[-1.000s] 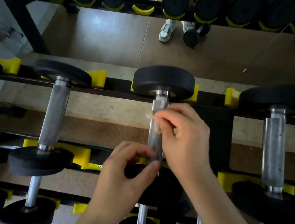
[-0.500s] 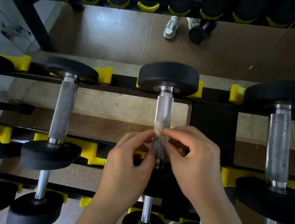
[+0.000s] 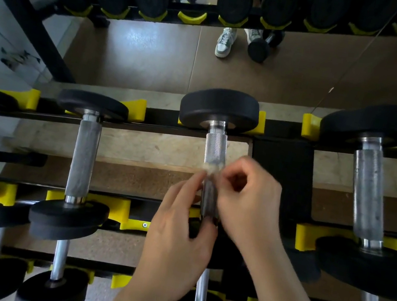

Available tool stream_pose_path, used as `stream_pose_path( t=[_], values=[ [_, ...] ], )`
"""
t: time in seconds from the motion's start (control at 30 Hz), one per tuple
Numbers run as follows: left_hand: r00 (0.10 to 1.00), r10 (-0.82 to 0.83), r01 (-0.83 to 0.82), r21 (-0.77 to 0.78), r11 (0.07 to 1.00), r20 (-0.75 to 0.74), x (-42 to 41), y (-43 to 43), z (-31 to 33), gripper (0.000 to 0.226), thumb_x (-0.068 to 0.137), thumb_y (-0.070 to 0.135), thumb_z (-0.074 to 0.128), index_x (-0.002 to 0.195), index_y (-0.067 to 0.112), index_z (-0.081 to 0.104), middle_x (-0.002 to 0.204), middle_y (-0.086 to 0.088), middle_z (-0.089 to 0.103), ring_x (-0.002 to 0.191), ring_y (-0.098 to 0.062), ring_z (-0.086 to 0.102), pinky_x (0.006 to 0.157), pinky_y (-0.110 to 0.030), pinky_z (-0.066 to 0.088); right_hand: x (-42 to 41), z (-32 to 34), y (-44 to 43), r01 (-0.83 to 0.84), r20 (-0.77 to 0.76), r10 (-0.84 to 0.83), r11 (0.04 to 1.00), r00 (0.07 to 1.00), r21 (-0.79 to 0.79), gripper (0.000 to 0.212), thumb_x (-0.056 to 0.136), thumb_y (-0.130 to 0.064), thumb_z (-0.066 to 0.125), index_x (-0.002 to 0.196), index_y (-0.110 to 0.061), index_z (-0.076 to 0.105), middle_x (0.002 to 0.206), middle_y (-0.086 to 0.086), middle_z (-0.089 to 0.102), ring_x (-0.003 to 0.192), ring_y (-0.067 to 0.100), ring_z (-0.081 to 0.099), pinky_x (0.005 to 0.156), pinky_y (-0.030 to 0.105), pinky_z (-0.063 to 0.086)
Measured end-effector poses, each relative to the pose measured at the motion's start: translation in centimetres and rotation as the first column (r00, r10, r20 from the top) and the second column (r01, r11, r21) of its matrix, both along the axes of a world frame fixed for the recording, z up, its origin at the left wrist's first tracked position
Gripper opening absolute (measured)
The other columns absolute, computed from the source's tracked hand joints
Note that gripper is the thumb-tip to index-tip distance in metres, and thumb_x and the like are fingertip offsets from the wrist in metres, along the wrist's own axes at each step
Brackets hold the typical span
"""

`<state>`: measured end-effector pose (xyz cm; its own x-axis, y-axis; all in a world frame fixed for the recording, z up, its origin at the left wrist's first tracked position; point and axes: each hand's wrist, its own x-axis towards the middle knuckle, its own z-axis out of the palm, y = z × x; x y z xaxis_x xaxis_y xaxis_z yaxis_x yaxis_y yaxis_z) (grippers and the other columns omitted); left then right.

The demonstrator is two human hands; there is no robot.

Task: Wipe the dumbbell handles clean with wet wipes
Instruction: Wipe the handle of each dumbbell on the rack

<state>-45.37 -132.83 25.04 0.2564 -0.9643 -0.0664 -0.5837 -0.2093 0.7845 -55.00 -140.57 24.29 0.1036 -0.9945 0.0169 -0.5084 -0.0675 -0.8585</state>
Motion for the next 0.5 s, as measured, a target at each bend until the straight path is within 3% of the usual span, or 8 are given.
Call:
stream_pose_path(
  t=[0.1,0.23,0.37,0.5],
  values=[
    [1.000,0.013,-0.013,0.023,1.000,0.022,-0.4,-0.1,0.0,0.059,0.087,0.013,0.061,0.141,0.029,0.043,0.122,0.023,0.048,0.114,0.012,0.044,0.090,0.000,0.035,0.2,0.1,-2.3,0.049,-0.013,-0.049,0.998,0.999,0.039,0.013,0.085,-0.020,0.069,0.078,-0.023,0.059,0.071,-0.014,0.057,0.067,0.000,0.057,0.061,0.012,0.046],
    [0.998,0.034,-0.036,0.035,0.999,0.056,-0.6,-1.0,0.1,0.059,0.088,0.019,0.064,0.142,0.027,0.042,0.119,0.020,0.046,0.109,0.012,0.045,0.084,0.001,0.036,-1.0,0.4,0.9,-0.133,0.037,0.128,0.968,0.991,0.213,0.016,0.083,-0.021,0.072,0.072,-0.023,0.059,0.069,-0.009,0.060,0.067,0.002,0.059,0.061,0.018,0.050],
    [0.997,-0.018,0.012,0.077,0.997,0.077,-0.6,-1.5,0.1,0.072,0.082,0.016,0.068,0.144,0.031,0.035,0.114,0.022,0.039,0.105,0.008,0.045,0.081,-0.001,0.039,0.8,0.5,-2.2,0.052,0.009,-0.052,0.996,0.999,0.077,0.018,0.080,-0.024,0.075,0.072,-0.023,0.059,0.073,-0.011,0.058,0.068,0.001,0.056,0.062,0.009,0.041],
    [0.993,-0.026,0.015,0.088,0.996,0.117,-0.5,-1.6,-0.1,0.074,0.083,0.017,0.068,0.147,0.029,0.033,0.118,0.017,0.040,0.105,0.007,0.044,0.080,0.000,0.038,2.4,0.7,-4.3,0.204,0.033,-0.203,0.979,0.979,-0.018,0.012,0.083,-0.024,0.073,0.079,-0.024,0.062,0.076,-0.013,0.061,0.070,0.003,0.058,0.064,0.012,0.041]
  ],
)
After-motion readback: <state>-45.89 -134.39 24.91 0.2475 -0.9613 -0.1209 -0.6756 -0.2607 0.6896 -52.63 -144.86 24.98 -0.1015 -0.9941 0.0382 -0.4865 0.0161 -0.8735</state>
